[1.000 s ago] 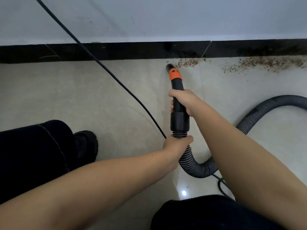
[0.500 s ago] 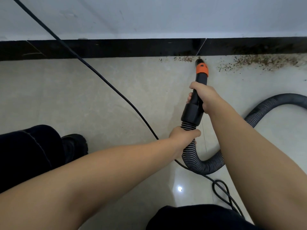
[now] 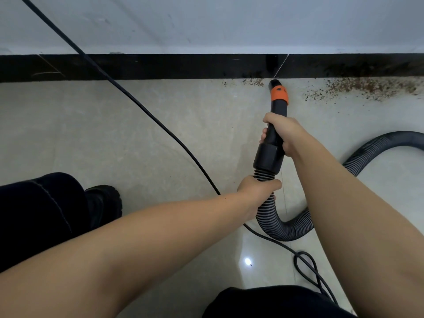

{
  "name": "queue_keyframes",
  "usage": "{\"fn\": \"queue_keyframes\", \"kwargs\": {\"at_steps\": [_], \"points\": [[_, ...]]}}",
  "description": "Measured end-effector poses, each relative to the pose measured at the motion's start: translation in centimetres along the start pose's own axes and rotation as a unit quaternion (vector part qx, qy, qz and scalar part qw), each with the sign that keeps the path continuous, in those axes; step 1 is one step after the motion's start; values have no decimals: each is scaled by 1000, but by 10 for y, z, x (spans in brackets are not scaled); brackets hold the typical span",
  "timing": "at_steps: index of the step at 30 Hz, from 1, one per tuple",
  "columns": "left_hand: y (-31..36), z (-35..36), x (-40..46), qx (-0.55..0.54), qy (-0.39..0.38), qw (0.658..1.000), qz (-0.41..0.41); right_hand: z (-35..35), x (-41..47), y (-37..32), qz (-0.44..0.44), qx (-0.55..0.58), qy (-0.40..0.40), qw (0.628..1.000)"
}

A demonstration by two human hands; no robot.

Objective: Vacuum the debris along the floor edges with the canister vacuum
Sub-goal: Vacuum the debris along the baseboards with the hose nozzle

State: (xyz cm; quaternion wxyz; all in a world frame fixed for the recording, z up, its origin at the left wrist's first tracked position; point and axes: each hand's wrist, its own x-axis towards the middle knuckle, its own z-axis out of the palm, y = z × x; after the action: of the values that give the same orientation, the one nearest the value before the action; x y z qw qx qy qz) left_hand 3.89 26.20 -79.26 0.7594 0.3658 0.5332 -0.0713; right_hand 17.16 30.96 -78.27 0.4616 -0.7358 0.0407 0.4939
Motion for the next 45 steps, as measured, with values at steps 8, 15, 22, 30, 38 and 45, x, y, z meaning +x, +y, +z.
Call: {"fn": "queue_keyframes", "kwargs": {"at_steps": [8,15,22,30,38,45], "points": [[-16,3,-12,-25,2,1000,-5,2,-11,10,-2,-28,-14,1000],[4,-13,-9,-35,10,999,8,21,-7,-7,-2,-37,-24,999],[13,-24,-4,-26,9,1000,7,30,-1,-12,3,-32,-20,999],[-1,-28,-10,-84,32,996,-3,54,-9,-4,-2,-72,-61,996],[-9,-33,-17,-116,59,991,7,73,-14,-1,-8,-123,-100,987],[-7,-49,-21,-134,79,988,6,99,-17,1,-13,-147,-131,980]]}}
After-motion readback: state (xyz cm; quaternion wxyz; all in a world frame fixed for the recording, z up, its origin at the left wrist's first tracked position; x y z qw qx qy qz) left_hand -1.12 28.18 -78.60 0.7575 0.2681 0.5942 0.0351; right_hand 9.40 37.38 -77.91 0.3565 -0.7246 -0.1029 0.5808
